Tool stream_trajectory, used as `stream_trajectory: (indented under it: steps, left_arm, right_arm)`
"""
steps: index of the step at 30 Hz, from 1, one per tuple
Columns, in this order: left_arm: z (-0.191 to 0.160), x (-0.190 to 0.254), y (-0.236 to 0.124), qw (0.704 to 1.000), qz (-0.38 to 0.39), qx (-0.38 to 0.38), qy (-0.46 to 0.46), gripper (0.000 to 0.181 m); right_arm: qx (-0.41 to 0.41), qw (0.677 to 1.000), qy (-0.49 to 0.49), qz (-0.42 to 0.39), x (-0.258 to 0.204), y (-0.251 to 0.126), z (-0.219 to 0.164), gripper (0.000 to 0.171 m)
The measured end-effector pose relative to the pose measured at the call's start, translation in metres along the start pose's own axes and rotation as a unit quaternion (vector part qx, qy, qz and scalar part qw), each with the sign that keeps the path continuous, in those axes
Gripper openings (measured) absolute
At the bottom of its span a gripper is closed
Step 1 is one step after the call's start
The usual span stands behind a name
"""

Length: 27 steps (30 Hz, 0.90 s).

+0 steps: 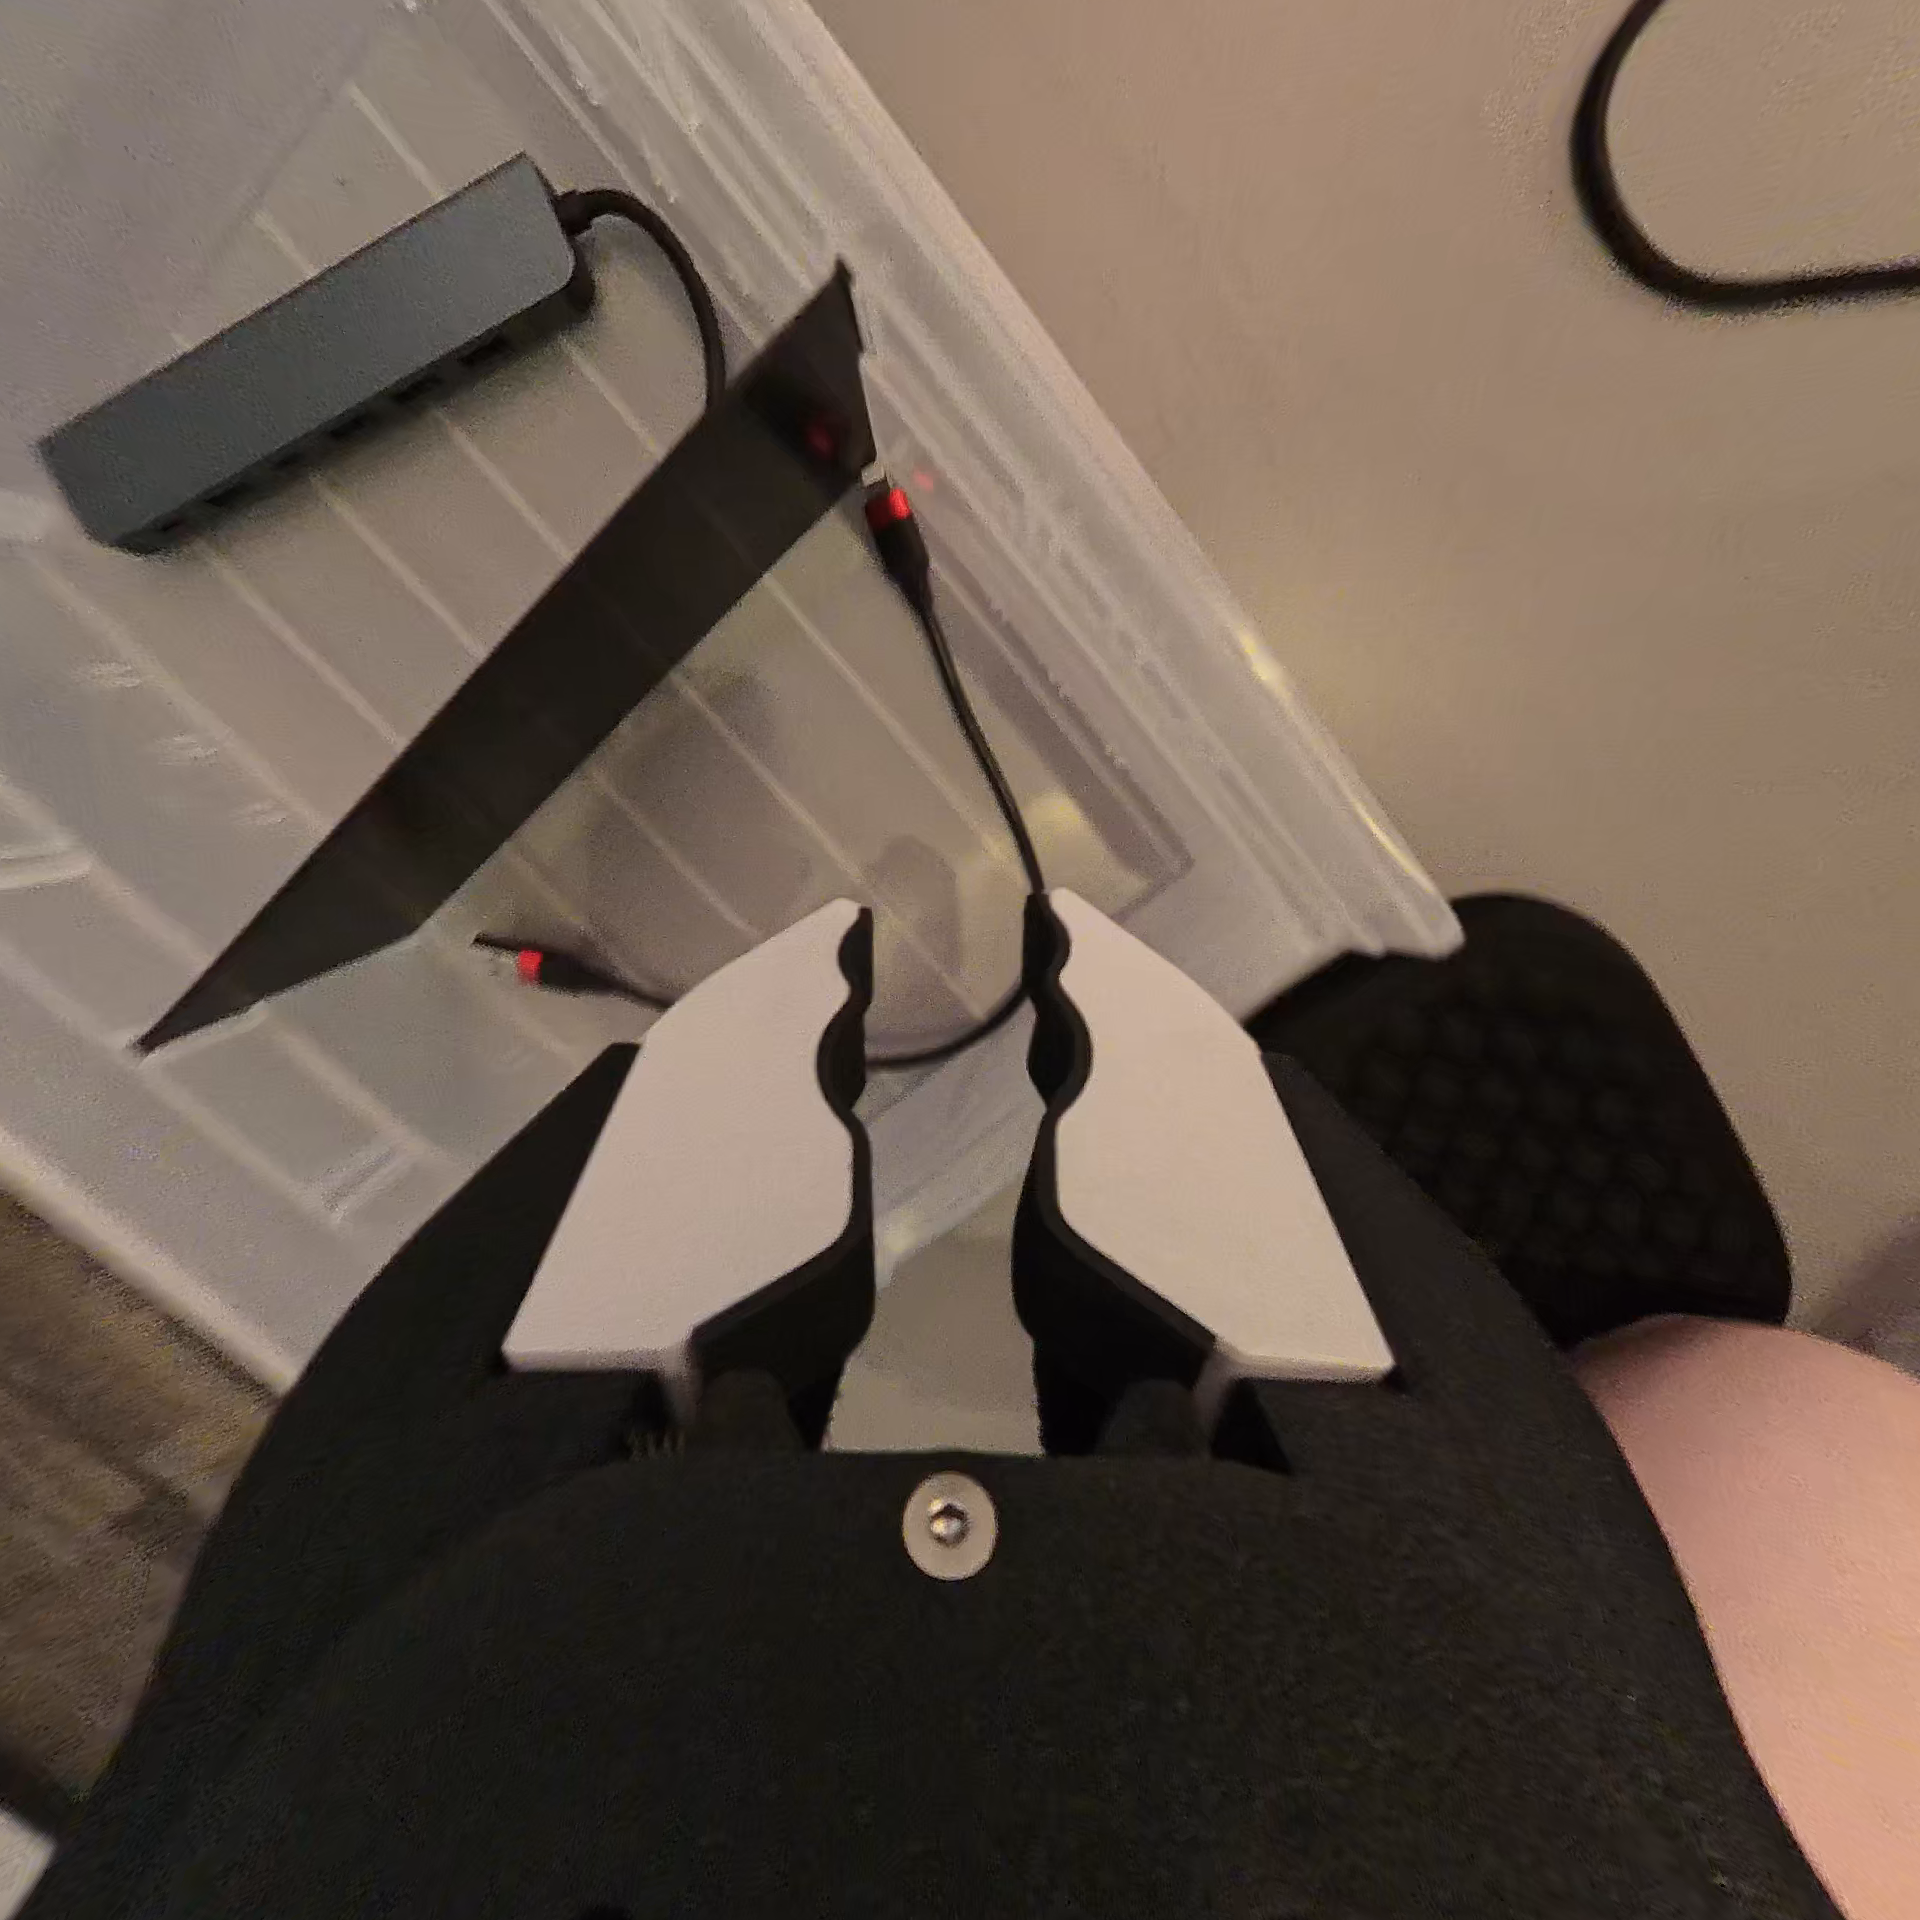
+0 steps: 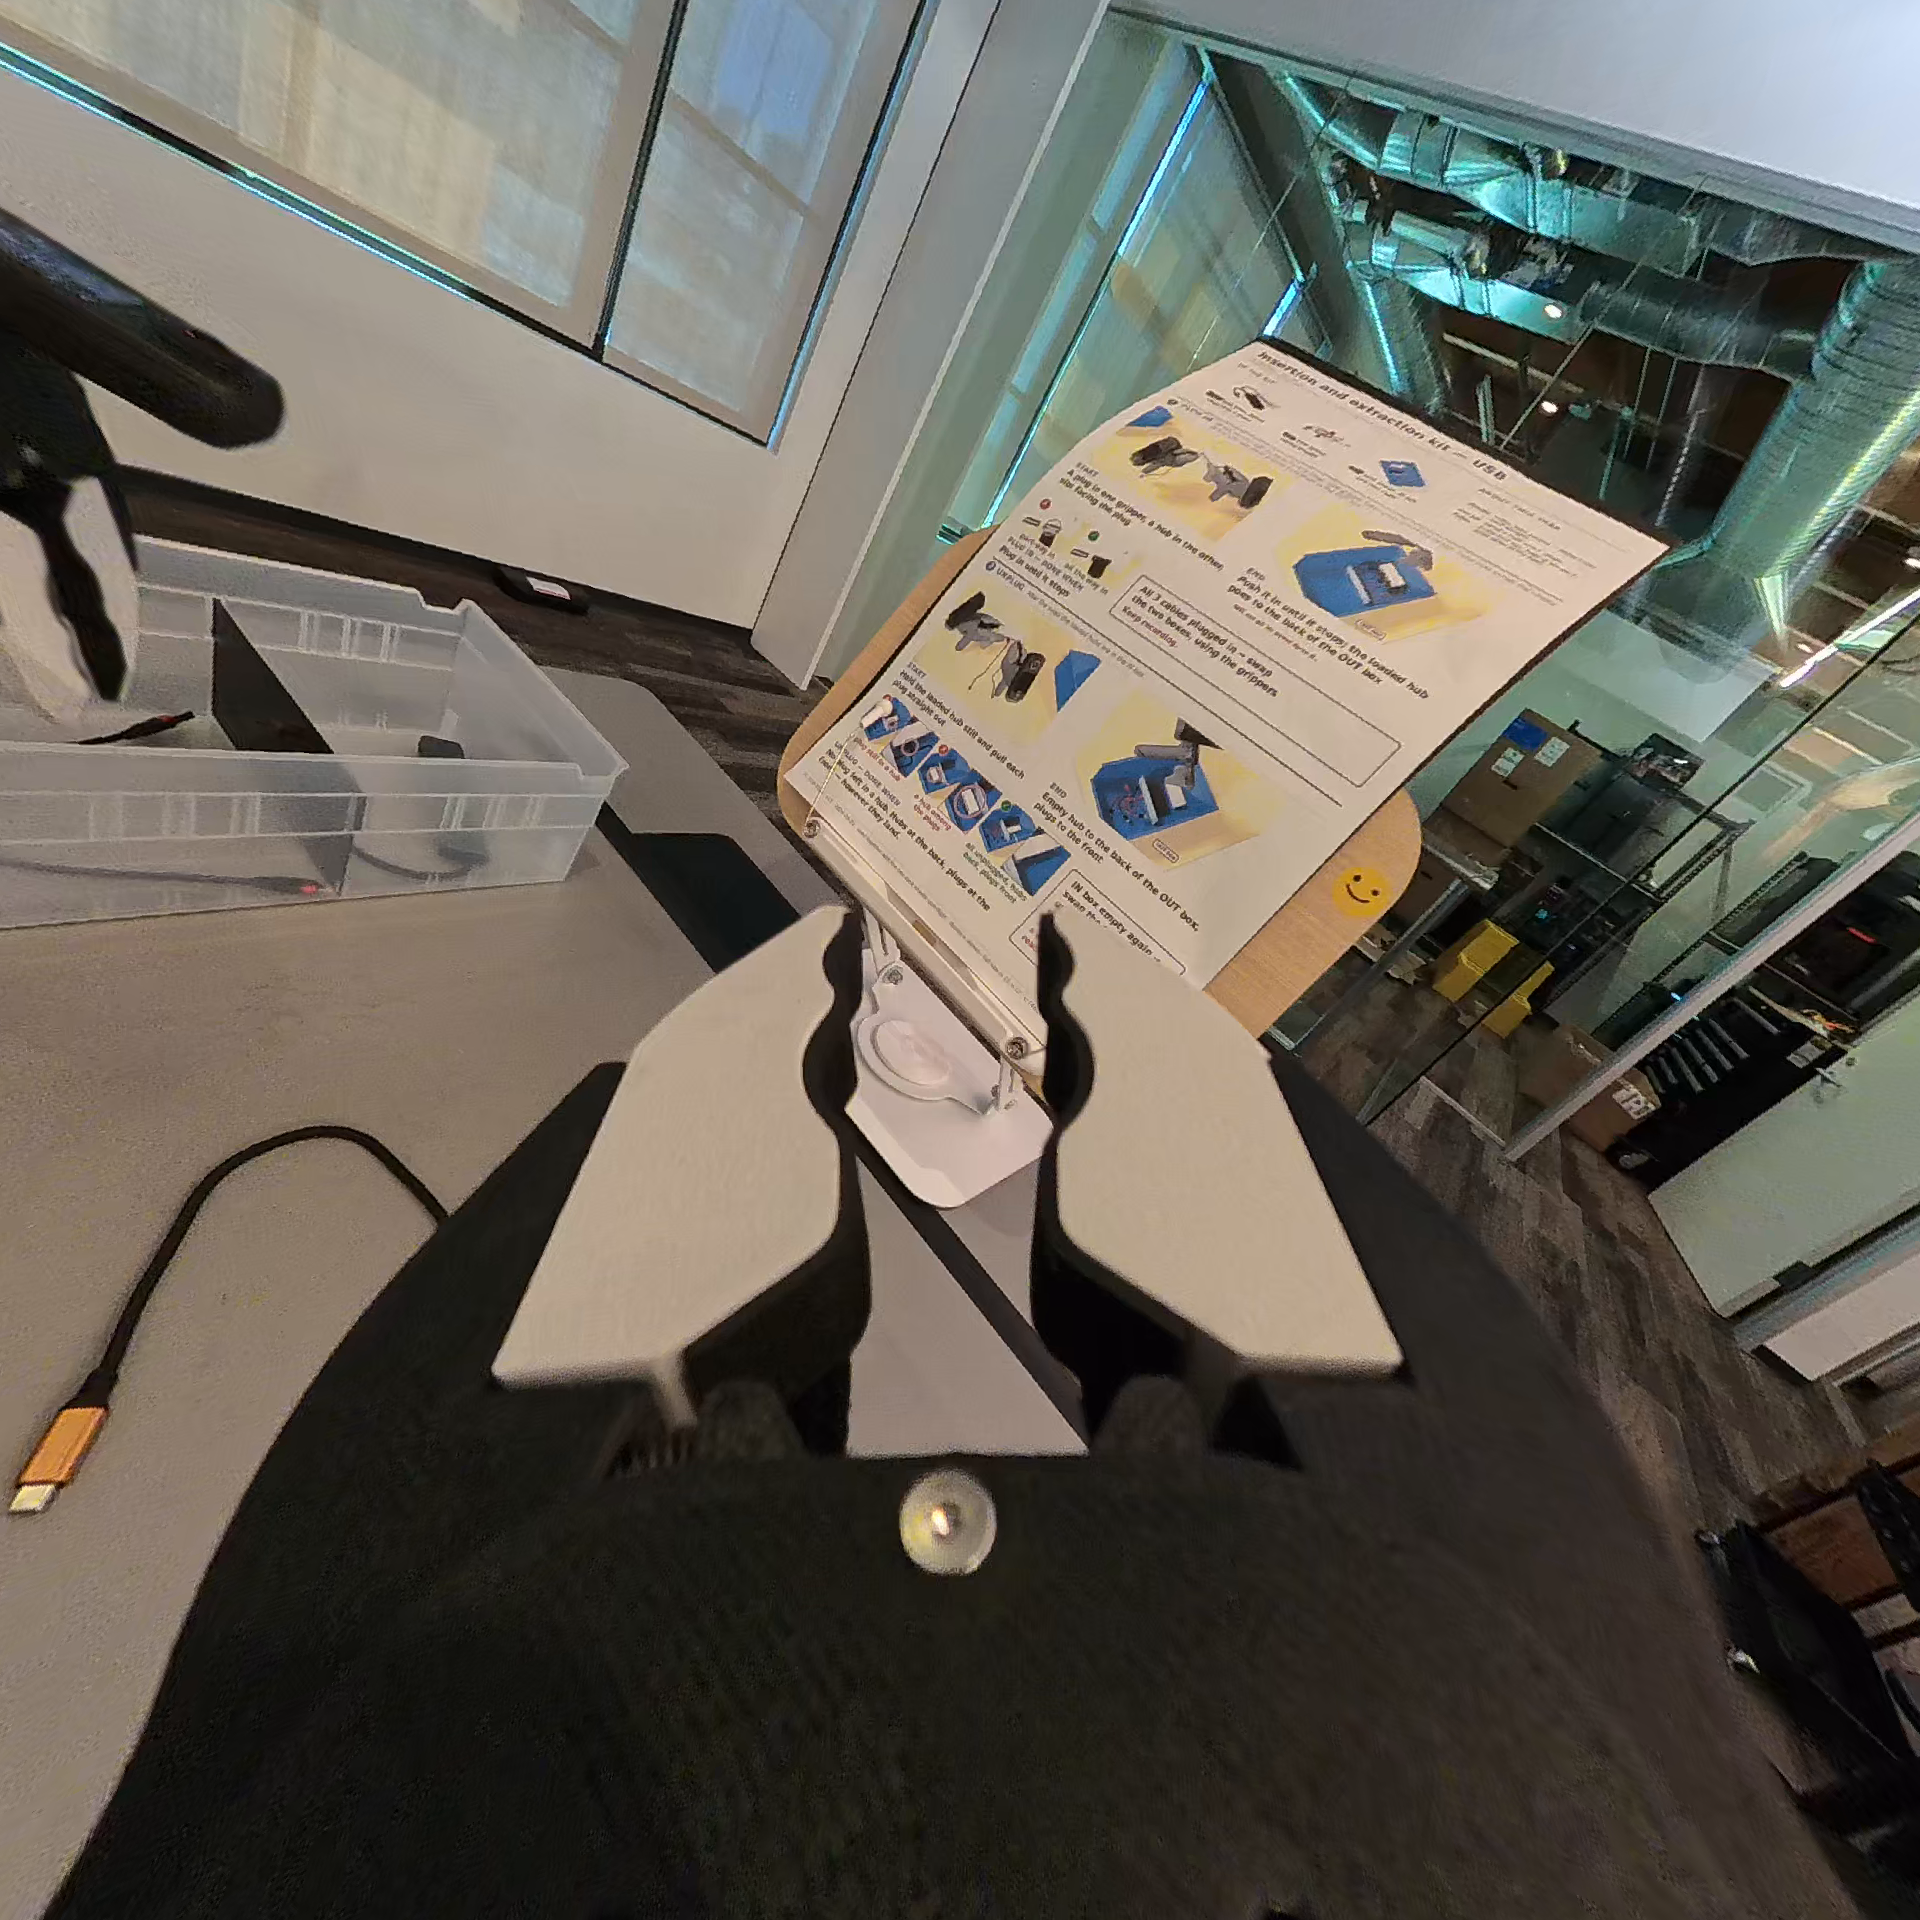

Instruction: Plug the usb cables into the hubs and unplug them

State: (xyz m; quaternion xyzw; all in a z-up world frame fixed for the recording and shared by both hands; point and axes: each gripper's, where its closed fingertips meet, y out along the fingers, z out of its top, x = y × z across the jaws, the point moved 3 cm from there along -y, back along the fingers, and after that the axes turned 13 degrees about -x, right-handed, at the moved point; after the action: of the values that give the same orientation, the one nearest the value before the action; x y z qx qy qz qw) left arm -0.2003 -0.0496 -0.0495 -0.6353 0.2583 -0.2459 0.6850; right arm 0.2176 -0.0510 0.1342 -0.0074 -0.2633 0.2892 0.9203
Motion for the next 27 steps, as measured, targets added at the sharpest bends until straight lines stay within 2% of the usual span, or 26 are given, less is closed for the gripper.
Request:
stream_trajectory:
  steps: [1, 3, 7, 12, 20, 22, 24, 27]
  left_arm:
    - [0.006, -0.001, 0.008, 1.000, -0.020, -0.003, -0.004, 0.026]
    - [0.010, 0.002, 0.023, 0.998, -0.062, -0.025, -0.001, 0.033]
    - [0.006, 0.002, 0.050, 0.994, -0.088, -0.071, 0.005, 0.032]
    - [0.004, 0.004, 0.063, 0.986, -0.138, -0.088, -0.028, 0.033]
    - [0.015, 0.001, 0.074, 0.988, -0.101, -0.111, -0.036, 0.045]
    - [0.017, 0.000, 0.075, 0.988, -0.072, -0.133, -0.032, 0.040]
    - [0.018, -0.005, 0.077, 0.987, -0.032, -0.155, -0.033, 0.027]
    - [0.020, -0.007, 0.078, 0.983, -0.024, -0.175, -0.051, 0.024]
  right_arm:
    - [-0.001, 1.000, -0.001, -0.001, 0.000, 0.000, -0.001, 0.033]
    - [-0.004, 1.000, -0.001, -0.005, 0.002, -0.001, -0.002, 0.033]
    - [-0.007, 1.000, 0.008, -0.013, 0.010, -0.003, -0.007, 0.033]
    - [-0.011, 1.000, 0.018, -0.024, 0.019, -0.006, -0.012, 0.033]
    - [-0.011, 0.999, 0.018, -0.033, 0.023, -0.010, -0.013, 0.033]
    - [-0.016, 0.999, 0.012, -0.038, 0.023, -0.010, -0.013, 0.033]
    - [-0.017, 0.999, 0.007, -0.038, 0.022, -0.010, -0.012, 0.033]
    - [-0.014, 0.999, 0.009, -0.036, 0.022, -0.011, -0.011, 0.033]
